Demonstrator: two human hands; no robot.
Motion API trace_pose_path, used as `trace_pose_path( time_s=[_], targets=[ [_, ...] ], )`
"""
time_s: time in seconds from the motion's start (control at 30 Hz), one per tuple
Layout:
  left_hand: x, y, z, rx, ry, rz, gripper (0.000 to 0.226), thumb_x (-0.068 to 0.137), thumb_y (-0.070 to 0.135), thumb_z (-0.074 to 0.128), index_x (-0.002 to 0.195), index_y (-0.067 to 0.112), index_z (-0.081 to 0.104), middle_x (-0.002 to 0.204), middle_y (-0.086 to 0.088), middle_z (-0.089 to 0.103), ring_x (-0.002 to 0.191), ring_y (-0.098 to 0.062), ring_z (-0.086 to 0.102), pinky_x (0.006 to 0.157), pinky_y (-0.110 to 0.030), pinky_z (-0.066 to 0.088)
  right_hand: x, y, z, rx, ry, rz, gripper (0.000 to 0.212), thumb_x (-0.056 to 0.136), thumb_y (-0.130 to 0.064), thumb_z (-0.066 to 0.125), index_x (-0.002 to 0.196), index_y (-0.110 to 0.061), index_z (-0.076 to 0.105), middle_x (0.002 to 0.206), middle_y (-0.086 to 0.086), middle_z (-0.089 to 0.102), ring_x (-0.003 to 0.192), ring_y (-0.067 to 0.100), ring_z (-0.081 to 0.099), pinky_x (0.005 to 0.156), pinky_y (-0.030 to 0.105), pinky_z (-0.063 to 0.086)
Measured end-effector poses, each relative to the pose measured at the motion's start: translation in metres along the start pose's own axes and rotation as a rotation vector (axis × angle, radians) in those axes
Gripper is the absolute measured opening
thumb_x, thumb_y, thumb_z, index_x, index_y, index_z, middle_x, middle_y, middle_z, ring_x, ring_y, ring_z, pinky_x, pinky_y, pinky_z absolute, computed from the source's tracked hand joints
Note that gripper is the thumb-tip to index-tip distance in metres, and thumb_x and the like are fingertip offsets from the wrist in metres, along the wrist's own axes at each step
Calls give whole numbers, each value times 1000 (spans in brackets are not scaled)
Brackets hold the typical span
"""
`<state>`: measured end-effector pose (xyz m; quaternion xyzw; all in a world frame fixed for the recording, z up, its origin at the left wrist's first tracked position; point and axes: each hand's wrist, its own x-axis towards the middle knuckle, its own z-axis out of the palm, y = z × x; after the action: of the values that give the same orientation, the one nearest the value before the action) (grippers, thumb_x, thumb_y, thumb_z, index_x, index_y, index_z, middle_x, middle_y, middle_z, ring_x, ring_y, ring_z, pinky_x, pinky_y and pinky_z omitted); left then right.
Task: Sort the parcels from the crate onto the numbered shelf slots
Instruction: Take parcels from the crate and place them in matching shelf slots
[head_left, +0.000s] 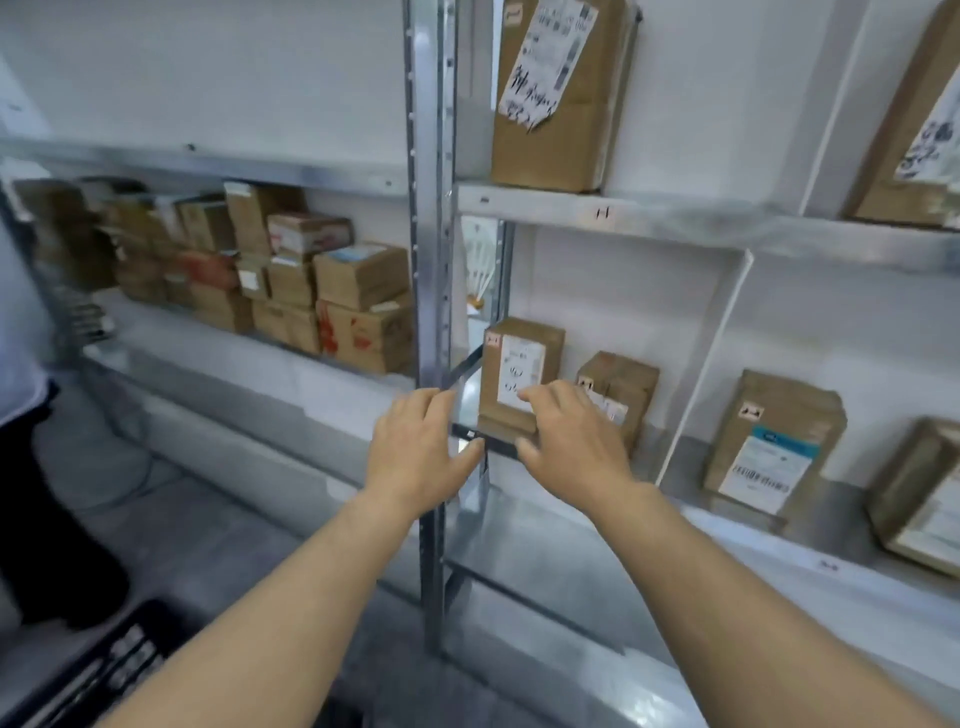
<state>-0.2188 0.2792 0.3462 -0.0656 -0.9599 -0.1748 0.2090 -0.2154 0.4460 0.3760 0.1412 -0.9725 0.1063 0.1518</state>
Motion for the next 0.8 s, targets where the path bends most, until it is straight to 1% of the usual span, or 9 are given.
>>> trace_pose_path(
  time_s=[0.17, 0.27, 0.33, 0.4, 0.5, 0.67, 0.8],
  targets=[
    [-79, -7, 19, 20, -43, -207, 62, 89, 51, 53, 140, 19, 39, 140, -1, 43, 128, -22, 37, 102, -34, 28, -54, -14, 34, 23, -126, -82, 52, 92, -29, 53, 140, -20, 36, 134, 3, 43, 126, 24, 39, 98, 35, 37],
    [-118, -13, 18, 37, -65, -310, 63, 90, 52, 50, 142, 20, 36, 143, 0, 40, 132, -22, 34, 105, -35, 26, -76, -23, 46, 48, -164, -116, 53, 91, -30, 54, 140, -20, 38, 132, 4, 45, 123, 25, 41, 100, 37, 39],
    [-143, -18, 15, 56, -82, -369, 65, 90, 54, 49, 143, 20, 34, 145, 0, 38, 133, -22, 32, 106, -37, 26, -88, -30, 49, 64, -179, -143, 51, 90, -30, 54, 138, -19, 40, 130, 5, 46, 122, 26, 42, 98, 38, 40],
    [-164, -23, 13, 79, -87, -414, 66, 89, 55, 49, 143, 20, 34, 146, -1, 38, 133, -24, 32, 106, -38, 27, -98, -37, 51, 68, -188, -173, 50, 91, -31, 53, 137, -19, 40, 128, 5, 46, 121, 26, 43, 97, 38, 41],
    [-186, -28, 12, 97, -80, -456, 69, 89, 55, 50, 144, 19, 32, 149, -2, 35, 135, -25, 31, 107, -40, 28, -110, -48, 55, 79, -204, -204, 53, 91, -32, 54, 140, -19, 37, 131, 5, 45, 123, 26, 41, 99, 37, 39],
    [-221, -43, 8, 100, -90, -509, 72, 89, 56, 47, 147, 17, 29, 154, -4, 28, 140, -24, 24, 113, -42, 24, -131, -73, 61, 53, -238, -260, 54, 91, -33, 54, 141, -19, 37, 132, 5, 46, 123, 26, 42, 101, 37, 38],
    [-260, -66, -8, 121, -96, -582, 74, 89, 59, 45, 148, 19, 25, 155, -2, 26, 142, -22, 22, 113, -41, 22, -147, -108, 64, 31, -274, -331, 54, 93, -35, 52, 142, -18, 36, 134, 4, 45, 124, 26, 42, 98, 37, 40]
  ],
)
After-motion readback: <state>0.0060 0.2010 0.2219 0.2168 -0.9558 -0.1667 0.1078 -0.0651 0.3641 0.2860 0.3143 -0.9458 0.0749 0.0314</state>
